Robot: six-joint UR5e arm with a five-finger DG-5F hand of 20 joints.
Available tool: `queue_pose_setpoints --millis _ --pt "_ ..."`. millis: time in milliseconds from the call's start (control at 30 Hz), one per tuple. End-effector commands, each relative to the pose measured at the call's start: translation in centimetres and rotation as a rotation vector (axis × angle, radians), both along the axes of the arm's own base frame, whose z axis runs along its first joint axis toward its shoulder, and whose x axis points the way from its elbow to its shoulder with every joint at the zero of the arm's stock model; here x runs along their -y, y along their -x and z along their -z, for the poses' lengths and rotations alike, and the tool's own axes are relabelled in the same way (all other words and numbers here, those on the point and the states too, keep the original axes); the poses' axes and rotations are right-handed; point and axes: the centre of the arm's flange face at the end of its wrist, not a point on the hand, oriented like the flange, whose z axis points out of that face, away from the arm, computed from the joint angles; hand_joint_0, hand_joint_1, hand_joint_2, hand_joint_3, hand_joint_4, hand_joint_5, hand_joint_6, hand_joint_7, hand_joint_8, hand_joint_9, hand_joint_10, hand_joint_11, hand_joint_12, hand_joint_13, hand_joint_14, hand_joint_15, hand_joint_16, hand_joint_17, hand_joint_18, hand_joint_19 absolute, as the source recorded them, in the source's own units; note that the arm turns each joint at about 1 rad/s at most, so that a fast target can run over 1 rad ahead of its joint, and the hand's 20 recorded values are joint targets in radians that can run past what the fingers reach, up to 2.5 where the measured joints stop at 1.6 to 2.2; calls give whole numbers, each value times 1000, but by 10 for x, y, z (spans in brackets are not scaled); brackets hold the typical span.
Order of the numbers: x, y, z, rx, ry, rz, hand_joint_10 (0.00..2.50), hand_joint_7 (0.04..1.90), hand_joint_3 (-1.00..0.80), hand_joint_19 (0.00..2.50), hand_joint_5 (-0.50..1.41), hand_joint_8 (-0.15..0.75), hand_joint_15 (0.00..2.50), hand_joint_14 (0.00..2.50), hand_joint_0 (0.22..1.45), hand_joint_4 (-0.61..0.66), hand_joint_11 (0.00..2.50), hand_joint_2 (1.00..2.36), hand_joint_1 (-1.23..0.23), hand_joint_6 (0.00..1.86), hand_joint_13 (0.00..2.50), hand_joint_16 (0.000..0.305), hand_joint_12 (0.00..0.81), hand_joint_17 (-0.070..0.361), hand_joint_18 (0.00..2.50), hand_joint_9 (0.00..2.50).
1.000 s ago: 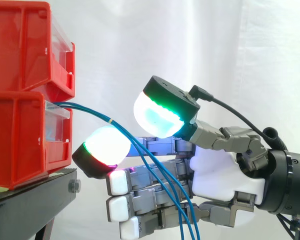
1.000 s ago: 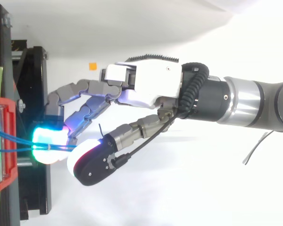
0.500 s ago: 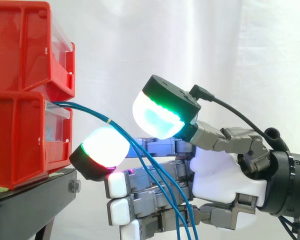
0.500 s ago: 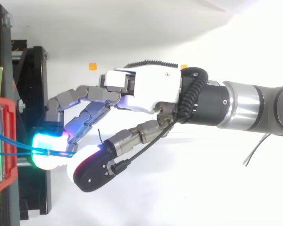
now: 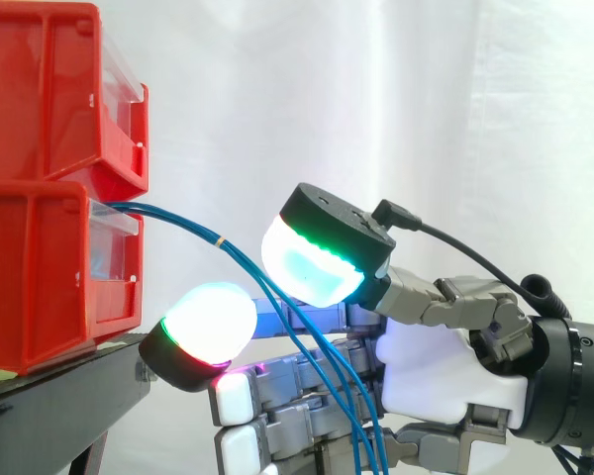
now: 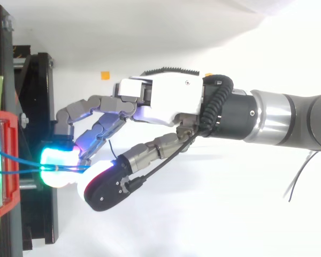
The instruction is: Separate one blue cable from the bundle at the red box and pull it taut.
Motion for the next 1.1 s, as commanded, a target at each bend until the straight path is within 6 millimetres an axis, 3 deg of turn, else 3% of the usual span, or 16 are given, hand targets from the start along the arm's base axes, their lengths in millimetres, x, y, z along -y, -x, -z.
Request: queue_pose_setpoints --millis 0,467,1067 --pt "-2 -3 -4 9 -1 -3 20 1042 -428 599 -181 297 553 22 593 183 712 1006 -689 666 887 45 366 102 702 767" --pt "-4 -3 -5 12 -1 -6 19 1002 -345 608 -178 296 556 20 626 168 726 1011 -680 707 902 45 364 101 717 791" --pt "-3 -4 -7 16 -1 -6 20 1016 -413 613 -172 299 559 20 605 172 733 1007 -660 700 911 46 365 103 724 809"
